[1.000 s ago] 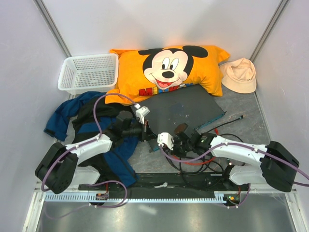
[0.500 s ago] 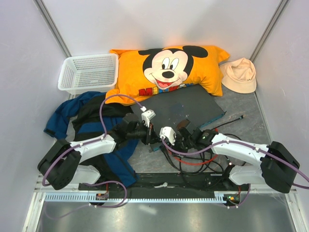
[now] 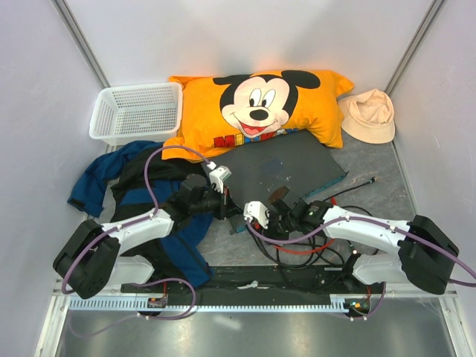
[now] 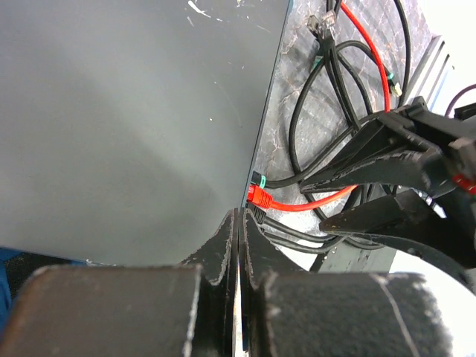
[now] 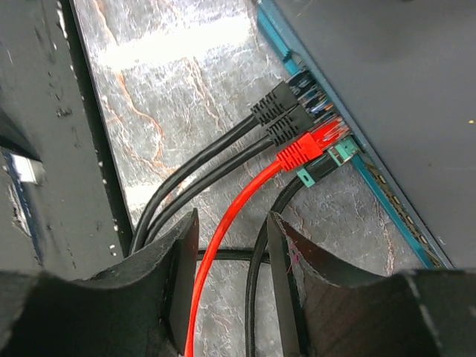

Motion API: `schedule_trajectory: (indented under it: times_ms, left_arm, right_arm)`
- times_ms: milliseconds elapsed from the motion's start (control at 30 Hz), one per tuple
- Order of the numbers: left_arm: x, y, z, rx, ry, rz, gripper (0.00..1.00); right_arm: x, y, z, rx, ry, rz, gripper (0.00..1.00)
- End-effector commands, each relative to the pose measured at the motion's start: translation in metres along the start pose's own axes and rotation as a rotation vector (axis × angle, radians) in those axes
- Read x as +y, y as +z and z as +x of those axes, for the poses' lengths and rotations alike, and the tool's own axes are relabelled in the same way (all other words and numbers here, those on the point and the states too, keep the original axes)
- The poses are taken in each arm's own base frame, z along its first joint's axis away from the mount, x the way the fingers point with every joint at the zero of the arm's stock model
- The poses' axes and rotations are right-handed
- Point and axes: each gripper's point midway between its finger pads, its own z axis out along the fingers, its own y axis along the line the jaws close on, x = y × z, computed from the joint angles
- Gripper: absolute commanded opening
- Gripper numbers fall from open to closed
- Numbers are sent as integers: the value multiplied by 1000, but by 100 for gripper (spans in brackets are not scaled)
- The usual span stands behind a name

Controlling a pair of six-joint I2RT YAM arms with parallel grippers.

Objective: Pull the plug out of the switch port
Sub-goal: Pull the connector from the switch port.

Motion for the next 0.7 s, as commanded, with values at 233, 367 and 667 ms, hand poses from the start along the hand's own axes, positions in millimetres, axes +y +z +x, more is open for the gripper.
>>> schedule_trajectory:
  times_ms: [233,367,667]
  left_arm:
    - [-4,-8,-25,-94,21,1,2]
    - [-3,-9,-22,-97,15,0,2]
    - [-30,-6,9,12,50,148,2]
  right_arm:
    - [1,9,18,108,-92,9,48]
    - [7,14,24,147,-123,-19,38]
    - [-1,-14,-2,88,-106,34,4]
